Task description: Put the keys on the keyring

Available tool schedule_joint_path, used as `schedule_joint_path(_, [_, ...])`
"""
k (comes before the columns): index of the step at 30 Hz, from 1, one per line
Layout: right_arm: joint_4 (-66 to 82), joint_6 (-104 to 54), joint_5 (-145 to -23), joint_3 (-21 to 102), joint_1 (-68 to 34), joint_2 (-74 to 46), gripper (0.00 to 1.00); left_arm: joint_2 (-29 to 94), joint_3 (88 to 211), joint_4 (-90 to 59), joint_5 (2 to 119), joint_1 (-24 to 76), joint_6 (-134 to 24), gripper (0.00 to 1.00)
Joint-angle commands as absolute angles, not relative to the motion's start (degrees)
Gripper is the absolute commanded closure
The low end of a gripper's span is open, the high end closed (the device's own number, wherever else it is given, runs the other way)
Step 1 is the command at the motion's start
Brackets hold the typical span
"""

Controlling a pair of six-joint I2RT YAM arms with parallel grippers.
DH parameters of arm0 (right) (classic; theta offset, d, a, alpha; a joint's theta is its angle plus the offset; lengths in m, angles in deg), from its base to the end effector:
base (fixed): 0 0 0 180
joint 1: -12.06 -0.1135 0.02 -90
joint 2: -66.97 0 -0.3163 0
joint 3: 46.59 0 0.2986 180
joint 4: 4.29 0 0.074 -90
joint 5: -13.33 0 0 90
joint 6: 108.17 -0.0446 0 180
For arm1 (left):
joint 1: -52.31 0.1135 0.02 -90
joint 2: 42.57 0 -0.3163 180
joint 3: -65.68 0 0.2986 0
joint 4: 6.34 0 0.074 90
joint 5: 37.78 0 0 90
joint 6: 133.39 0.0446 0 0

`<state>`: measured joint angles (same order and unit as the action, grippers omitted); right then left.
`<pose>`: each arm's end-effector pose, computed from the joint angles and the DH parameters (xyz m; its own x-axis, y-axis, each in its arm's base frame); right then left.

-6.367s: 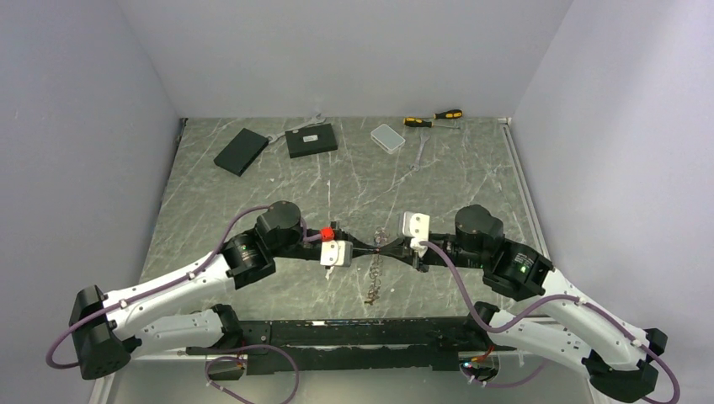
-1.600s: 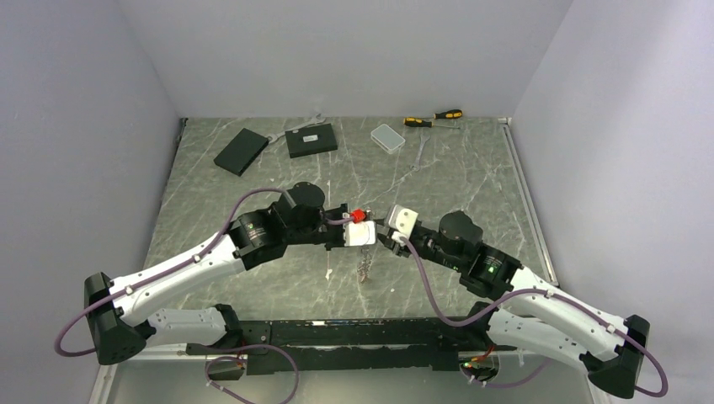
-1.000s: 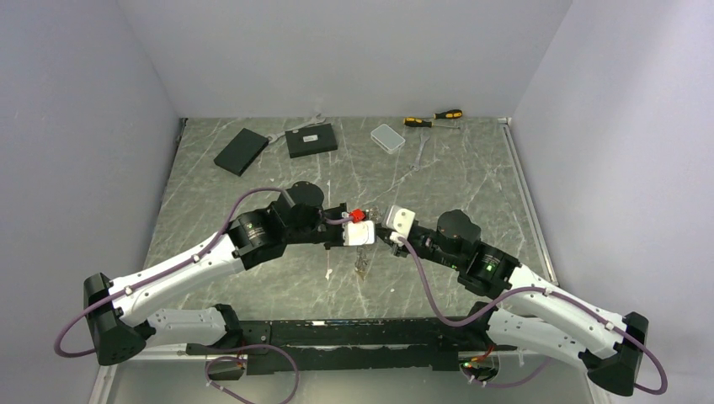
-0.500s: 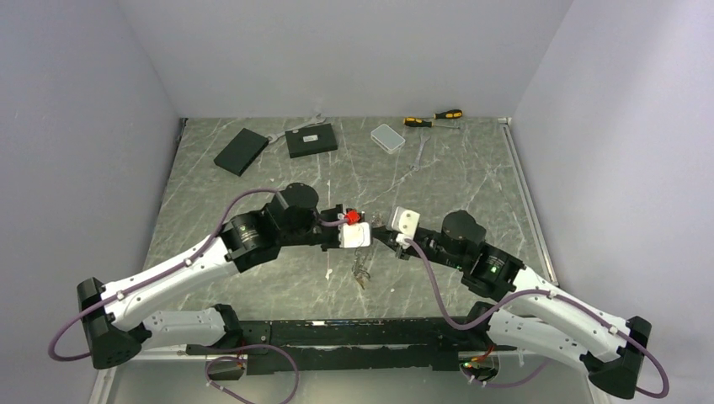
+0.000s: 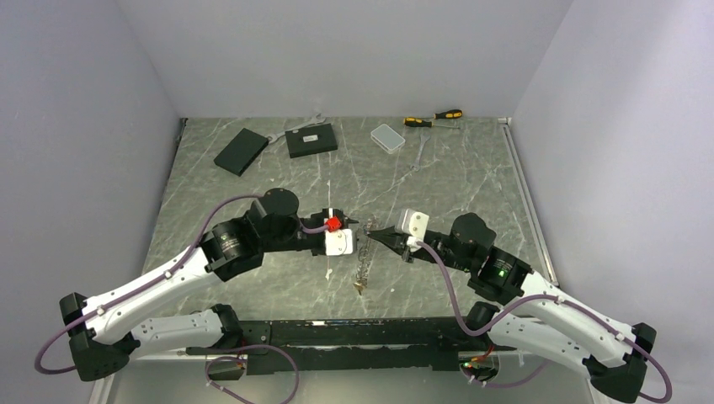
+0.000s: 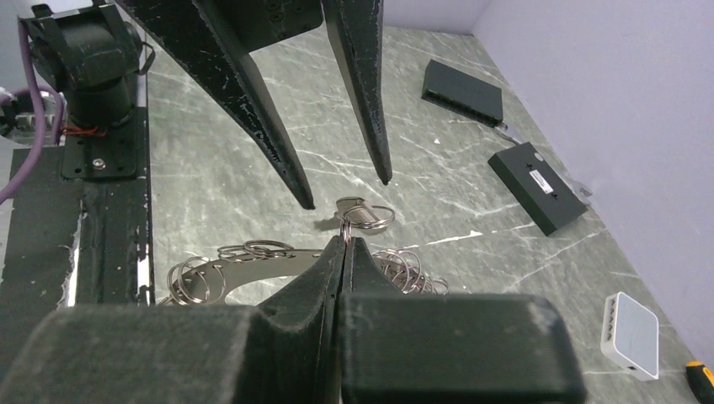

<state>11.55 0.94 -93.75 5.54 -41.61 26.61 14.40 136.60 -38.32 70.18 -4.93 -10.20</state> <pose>0.1006 0.1589 0.3710 0.2692 -0.1622 -0.9493 -0.9054 0.2934 -0.3069 0.1227 -0.2161 0.4146 0.3846 0.3646 -0.8480 0.8939 0.0819 0.4407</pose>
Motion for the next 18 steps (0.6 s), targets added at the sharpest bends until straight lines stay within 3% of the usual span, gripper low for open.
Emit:
schedule_joint_path(1, [7.75,-0.35,-95.39,8.95,-41.73,28.15,1.0,14.18,136.78,-35.19,74.96,-5.0,-11.08,0.56])
schedule_joint_path(8, [7.8,-0.76,-95.55,9.34,-41.73,29.0,1.0,13.06,135.0,-32.84,78.87,-5.04,-9.78,0.52])
schedule_joint_path(18, [7.97,-1.39,-96.27,10.03,-41.73,28.93,1.0,12.75,131.24,-27.41,76.88,-5.0,-5.82,0.57])
